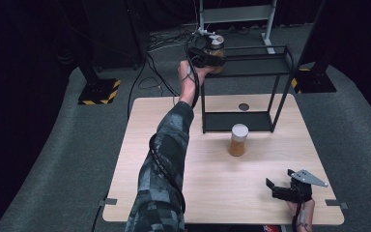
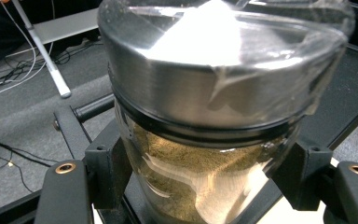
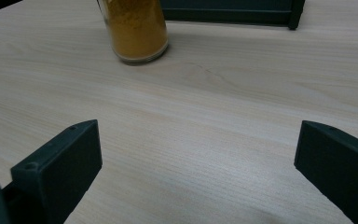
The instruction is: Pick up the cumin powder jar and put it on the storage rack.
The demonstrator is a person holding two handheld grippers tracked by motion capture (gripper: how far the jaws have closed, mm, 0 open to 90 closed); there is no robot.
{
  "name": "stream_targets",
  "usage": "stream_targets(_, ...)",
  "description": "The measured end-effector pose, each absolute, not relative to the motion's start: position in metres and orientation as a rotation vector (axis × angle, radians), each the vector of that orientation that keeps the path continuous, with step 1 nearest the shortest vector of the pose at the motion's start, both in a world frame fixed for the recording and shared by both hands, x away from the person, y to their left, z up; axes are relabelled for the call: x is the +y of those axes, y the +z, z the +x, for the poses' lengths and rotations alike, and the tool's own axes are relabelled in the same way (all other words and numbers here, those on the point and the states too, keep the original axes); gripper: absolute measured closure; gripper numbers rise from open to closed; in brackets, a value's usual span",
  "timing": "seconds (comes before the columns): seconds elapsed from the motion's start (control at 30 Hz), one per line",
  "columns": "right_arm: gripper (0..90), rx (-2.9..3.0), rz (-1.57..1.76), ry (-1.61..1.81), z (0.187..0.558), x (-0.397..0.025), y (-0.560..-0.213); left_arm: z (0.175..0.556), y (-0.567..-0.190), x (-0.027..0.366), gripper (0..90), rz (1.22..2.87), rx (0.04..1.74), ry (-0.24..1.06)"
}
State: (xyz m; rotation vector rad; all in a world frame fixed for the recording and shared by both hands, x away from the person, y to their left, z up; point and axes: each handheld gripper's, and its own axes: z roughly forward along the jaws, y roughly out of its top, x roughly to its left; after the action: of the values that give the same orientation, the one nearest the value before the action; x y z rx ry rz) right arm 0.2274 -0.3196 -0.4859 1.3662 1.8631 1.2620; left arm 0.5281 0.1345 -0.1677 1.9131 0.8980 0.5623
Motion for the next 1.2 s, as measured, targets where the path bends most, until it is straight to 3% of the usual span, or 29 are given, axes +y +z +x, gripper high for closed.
stream_targets(0.07, 0.0, 1.861, 1.366, 1.265, 0.227, -0.32, -0.486, 0.525, -0.169, 0.134, 28.7, 1.907, 0.894, 0.584)
stream_targets(0.23, 0.0, 1.862, 1.367, 1.26, 0.228, -0.319, -0.486, 0.514, -0.169, 0.138, 6.7, 1.853, 0.885, 0.594)
stream_targets(0.37, 0.0, 1.865, 1.367, 1.254, 0.228, -0.319, -0.485, 0.504, -0.165, 0.139, 0.0, 1.861, 0.884, 0.617)
stream_targets(0.77, 0.0, 1.867, 1.37, 1.248, 0.228, -0.318, -0.485, 0.442, -0.19, 0.159, 0.0, 1.914, 0.8, 0.75)
stream_targets(1.2, 0.0, 1.874, 1.379, 1.238, 0.23, -0.317, -0.483, 0.35, -0.285, 0.189, 0.0, 2.043, 0.689, 0.866)
